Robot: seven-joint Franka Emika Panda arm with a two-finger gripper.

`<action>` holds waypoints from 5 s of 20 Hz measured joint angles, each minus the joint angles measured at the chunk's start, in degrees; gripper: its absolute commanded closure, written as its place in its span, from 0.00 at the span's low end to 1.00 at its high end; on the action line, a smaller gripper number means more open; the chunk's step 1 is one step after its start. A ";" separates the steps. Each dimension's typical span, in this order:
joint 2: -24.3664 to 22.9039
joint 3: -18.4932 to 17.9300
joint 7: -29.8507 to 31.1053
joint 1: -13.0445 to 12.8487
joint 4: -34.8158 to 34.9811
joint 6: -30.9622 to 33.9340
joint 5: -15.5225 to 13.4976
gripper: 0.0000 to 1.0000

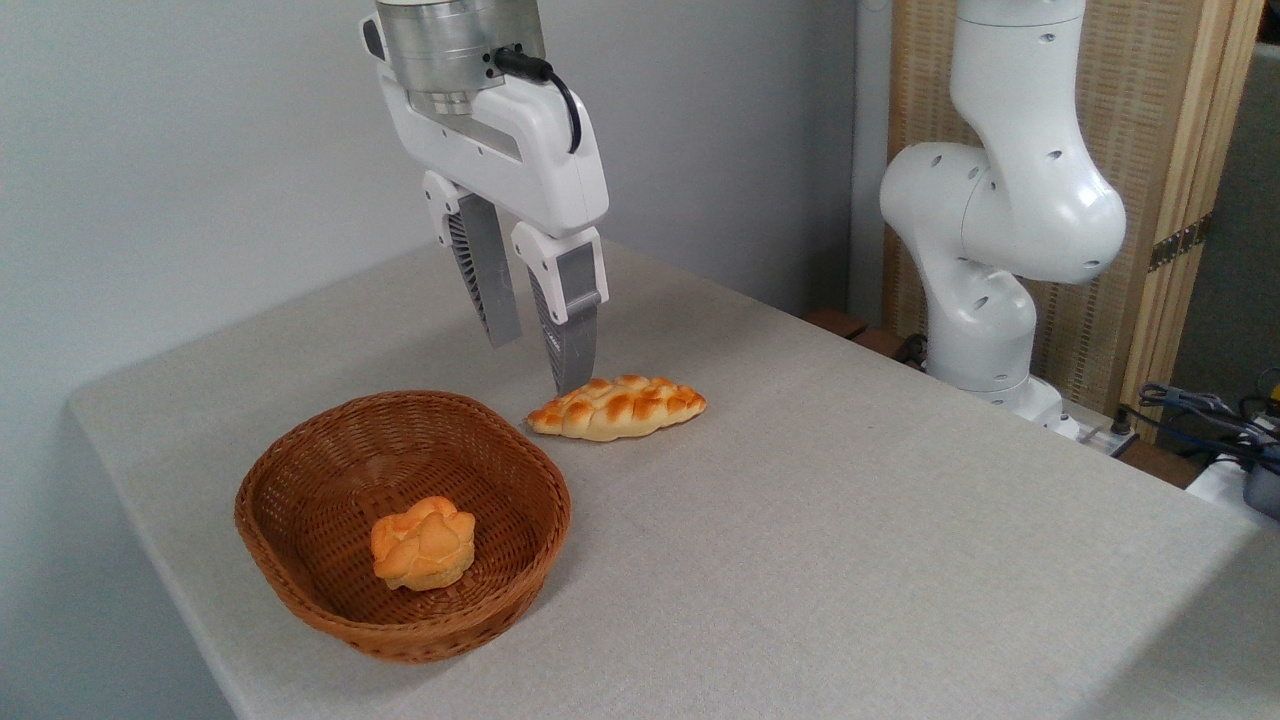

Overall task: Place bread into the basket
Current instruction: 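Move the open gripper above the long glazed bread roll, then lower the gripper onto the bread roll and close on it, then lift the bread roll and carry it over the wicker basket, then lower the roll into the basket beside the bun and open the gripper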

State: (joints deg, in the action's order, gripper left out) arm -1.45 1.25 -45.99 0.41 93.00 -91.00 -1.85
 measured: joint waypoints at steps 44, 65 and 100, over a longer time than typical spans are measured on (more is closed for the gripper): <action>-13.62 6.26 -7.99 -13.55 41.29 -17.24 -4.35 0.00; -12.01 7.29 -8.00 -13.56 42.06 -22.73 -4.32 0.69; 3.14 0.08 4.05 -12.94 19.74 -38.74 -14.36 0.00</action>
State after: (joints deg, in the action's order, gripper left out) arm 1.69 1.34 -41.94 -12.53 112.74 -129.74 -16.21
